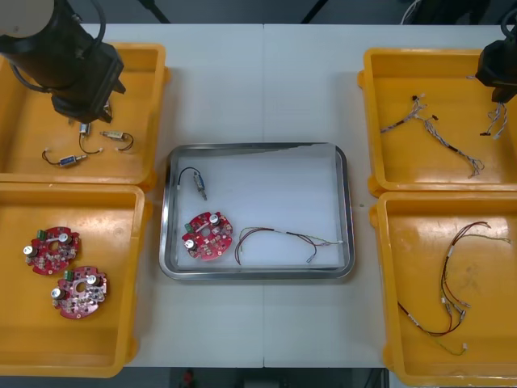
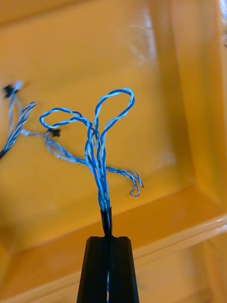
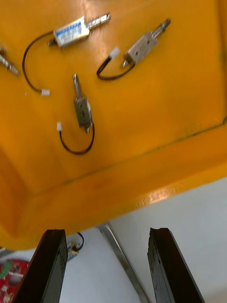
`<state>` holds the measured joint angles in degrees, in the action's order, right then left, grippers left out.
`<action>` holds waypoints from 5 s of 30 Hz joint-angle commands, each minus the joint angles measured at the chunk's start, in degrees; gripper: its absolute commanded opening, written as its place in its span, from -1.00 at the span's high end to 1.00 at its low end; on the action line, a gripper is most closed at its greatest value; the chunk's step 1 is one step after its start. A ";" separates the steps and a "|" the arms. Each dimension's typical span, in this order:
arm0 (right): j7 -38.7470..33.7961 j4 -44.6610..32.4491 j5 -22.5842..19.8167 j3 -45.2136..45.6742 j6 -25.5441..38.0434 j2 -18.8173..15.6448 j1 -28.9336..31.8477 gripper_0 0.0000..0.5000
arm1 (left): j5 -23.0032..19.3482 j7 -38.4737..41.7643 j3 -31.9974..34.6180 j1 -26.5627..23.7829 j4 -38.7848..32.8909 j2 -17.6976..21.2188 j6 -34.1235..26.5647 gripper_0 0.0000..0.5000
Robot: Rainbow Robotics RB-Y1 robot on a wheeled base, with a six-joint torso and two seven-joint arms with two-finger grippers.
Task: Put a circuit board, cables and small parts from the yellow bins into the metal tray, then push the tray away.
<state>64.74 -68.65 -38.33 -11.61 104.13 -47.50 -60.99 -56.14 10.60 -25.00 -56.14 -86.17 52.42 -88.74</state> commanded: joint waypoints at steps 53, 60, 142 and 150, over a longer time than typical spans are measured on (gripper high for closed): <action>44.59 -31.80 -1.04 -27.68 -19.49 16.47 12.39 1.00 | 14.66 -72.04 -2.16 -3.72 24.83 -0.03 26.60 -1.00; 44.77 -25.74 0.54 -31.37 -25.38 18.41 12.39 1.00 | 16.59 -73.53 -2.16 -3.72 29.84 -3.20 31.52 -1.00; -9.99 -53.34 -24.69 11.69 -0.24 -14.20 35.24 -1.00 | 8.86 -82.85 -6.20 -9.08 36.69 -2.58 24.31 1.00; -10.08 -53.34 -22.75 16.44 -0.77 -14.20 41.83 -1.00 | 6.83 -82.85 0.04 -9.08 27.73 0.23 8.23 1.00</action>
<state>55.79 -120.53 -62.48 2.69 103.41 -59.40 -21.26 -47.93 -66.97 -28.82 -62.64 -54.68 48.98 -76.55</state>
